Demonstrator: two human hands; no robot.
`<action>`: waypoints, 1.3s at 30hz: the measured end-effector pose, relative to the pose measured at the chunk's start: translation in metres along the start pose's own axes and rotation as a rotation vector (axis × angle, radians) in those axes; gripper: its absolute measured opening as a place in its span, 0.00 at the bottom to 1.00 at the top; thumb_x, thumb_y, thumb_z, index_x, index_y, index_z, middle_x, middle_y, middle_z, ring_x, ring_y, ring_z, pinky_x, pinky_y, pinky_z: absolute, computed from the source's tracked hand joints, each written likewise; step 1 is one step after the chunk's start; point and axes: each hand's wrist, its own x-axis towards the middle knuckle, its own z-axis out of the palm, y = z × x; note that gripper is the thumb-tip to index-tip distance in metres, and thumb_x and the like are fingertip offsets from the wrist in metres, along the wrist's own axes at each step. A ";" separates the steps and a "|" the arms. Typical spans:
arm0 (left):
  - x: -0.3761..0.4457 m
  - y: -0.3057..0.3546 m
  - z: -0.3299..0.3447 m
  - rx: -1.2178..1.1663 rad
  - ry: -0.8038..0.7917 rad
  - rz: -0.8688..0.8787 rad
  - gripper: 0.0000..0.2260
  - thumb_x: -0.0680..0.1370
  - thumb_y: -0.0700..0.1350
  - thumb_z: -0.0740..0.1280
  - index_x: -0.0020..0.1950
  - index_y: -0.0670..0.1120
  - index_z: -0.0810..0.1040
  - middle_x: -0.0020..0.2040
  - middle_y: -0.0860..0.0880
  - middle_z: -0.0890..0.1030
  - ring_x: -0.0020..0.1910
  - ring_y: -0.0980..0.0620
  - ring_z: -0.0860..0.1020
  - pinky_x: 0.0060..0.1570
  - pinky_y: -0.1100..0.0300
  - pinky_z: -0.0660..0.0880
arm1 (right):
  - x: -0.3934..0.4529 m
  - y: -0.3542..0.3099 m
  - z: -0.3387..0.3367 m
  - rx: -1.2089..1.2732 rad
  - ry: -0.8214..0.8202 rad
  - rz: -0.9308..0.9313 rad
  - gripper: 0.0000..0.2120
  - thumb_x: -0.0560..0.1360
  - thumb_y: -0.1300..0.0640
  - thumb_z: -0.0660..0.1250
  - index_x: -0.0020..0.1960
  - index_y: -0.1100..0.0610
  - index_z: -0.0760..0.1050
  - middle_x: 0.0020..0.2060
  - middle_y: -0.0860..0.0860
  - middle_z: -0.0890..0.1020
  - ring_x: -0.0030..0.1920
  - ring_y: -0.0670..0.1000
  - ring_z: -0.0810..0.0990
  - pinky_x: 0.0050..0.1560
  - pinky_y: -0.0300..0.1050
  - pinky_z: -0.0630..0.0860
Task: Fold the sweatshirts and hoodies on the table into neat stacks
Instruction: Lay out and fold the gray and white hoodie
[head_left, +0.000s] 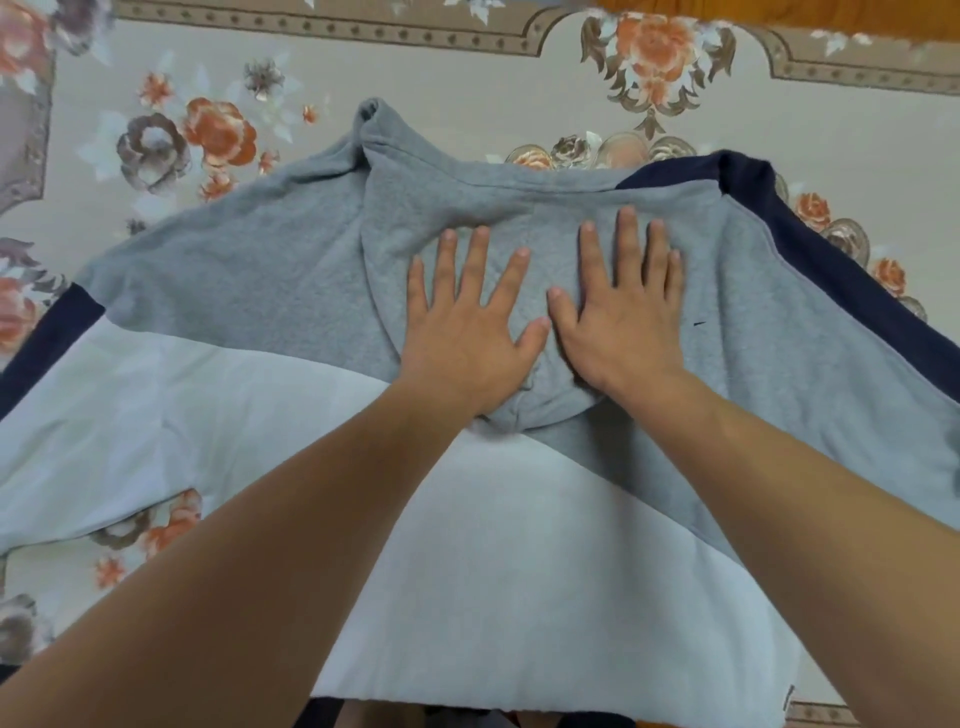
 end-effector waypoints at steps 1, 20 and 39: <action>0.000 -0.001 -0.008 -0.041 0.031 -0.013 0.31 0.81 0.67 0.49 0.83 0.58 0.56 0.84 0.43 0.51 0.82 0.39 0.48 0.78 0.38 0.47 | 0.000 0.000 -0.005 0.025 0.030 0.017 0.35 0.81 0.38 0.51 0.83 0.51 0.48 0.82 0.57 0.45 0.81 0.61 0.41 0.79 0.60 0.39; 0.048 -0.057 -0.061 -0.325 0.406 -0.424 0.25 0.81 0.46 0.61 0.79 0.49 0.64 0.77 0.41 0.64 0.76 0.40 0.64 0.72 0.48 0.64 | 0.041 0.015 -0.056 0.406 0.479 0.422 0.23 0.80 0.55 0.59 0.75 0.57 0.66 0.73 0.57 0.67 0.73 0.58 0.64 0.71 0.48 0.60; -0.070 -0.067 -0.049 -0.602 0.160 -0.165 0.23 0.80 0.47 0.63 0.75 0.47 0.73 0.76 0.41 0.69 0.76 0.41 0.65 0.77 0.51 0.58 | -0.039 -0.056 -0.038 0.064 0.076 -0.056 0.28 0.81 0.47 0.51 0.77 0.56 0.65 0.77 0.61 0.63 0.78 0.66 0.56 0.77 0.64 0.52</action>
